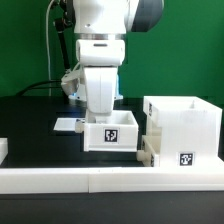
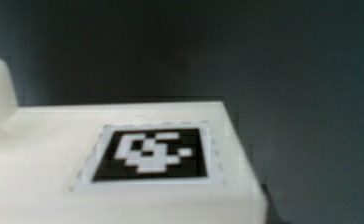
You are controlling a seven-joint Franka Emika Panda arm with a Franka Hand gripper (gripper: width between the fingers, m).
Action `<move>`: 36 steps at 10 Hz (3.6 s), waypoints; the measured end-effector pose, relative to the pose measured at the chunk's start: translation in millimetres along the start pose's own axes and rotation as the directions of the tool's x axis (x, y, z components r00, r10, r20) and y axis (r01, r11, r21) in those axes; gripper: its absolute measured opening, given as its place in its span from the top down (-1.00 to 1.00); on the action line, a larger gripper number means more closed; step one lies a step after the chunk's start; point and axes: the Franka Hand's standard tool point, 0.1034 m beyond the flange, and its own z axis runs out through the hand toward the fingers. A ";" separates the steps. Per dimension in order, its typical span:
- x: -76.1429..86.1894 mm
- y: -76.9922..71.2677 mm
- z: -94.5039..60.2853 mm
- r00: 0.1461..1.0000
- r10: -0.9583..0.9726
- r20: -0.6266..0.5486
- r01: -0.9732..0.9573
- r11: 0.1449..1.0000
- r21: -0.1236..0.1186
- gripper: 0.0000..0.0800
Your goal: Assemble drawer
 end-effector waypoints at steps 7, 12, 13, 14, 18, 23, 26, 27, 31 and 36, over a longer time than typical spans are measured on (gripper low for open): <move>18.2 11.2 3.6 1.000 -0.005 -0.016 0.004 0.999 -0.035 0.90; 21.7 9.9 4.2 1.000 -0.010 -0.019 0.009 0.999 -0.042 0.90; 22.4 9.9 4.2 1.000 -0.009 -0.019 0.009 0.999 -0.042 0.90; 23.0 9.8 4.2 1.000 -0.007 -0.019 0.006 0.999 -0.042 0.90; 30.5 9.4 4.3 1.000 -0.010 -0.020 0.009 0.999 -0.039 0.90; 29.9 8.6 4.5 1.000 -0.009 -0.017 0.009 1.000 -0.016 0.90; 30.3 8.5 4.4 1.000 -0.010 -0.017 0.010 1.000 -0.016 0.90; 30.2 8.7 4.4 1.000 -0.010 -0.017 0.010 1.000 -0.017 0.90; 28.3 8.8 4.3 1.000 -0.008 -0.015 0.008 1.000 -0.005 0.90; 26.8 7.2 5.6 0.998 -0.061 -0.008 0.061 0.998 -0.009 0.90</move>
Offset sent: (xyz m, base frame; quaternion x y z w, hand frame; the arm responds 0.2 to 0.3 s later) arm 0.0137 0.0092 0.0104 -0.0966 0.0001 -0.0058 0.9953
